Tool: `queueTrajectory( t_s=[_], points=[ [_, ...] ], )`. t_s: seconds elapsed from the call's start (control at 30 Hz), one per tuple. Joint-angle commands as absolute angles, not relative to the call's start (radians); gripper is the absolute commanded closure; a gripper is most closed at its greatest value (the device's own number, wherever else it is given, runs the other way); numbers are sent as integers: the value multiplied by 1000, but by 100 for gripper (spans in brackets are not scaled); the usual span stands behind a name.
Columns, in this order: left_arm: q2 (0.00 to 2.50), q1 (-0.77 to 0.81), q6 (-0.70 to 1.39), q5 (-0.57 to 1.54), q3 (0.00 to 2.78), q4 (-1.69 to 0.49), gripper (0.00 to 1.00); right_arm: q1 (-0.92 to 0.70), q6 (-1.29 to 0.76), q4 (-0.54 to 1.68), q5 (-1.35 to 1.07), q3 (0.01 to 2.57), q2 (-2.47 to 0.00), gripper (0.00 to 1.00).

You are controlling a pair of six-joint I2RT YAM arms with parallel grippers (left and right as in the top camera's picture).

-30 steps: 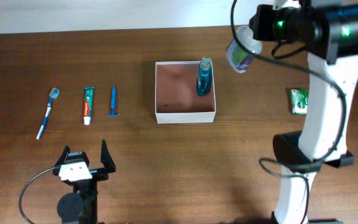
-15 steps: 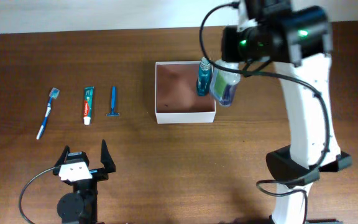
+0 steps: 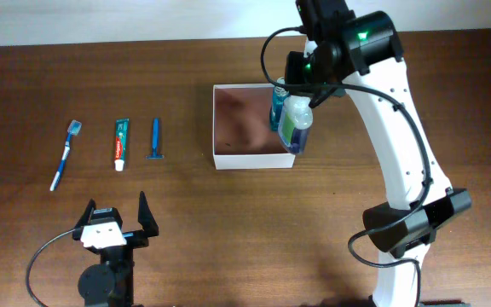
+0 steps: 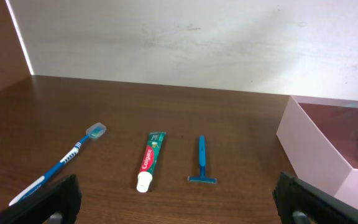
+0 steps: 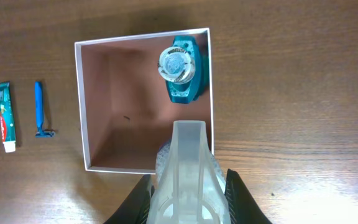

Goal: Pack container
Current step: 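Lower the soap bottle beside the Listerine and release it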

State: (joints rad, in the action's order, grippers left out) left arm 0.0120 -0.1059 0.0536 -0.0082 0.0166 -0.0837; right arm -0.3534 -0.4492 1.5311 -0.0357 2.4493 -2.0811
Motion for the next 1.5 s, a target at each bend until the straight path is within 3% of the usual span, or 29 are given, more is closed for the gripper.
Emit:
queueTrajectory(
  t_s=[0.0,0.77,1.47],
  points=[
    [5,-106,63,-15,9,-83,1,-361,-466,1485,-66,2389,-2067,83],
    [5,-106,63,-15,9,-83,0,-363,-476,1305,-67,2281,-2076,83],
    [5,-106,63,-15,9,-83,1,-432,-289,1274,-5,2210,-2090,82]
  ],
)
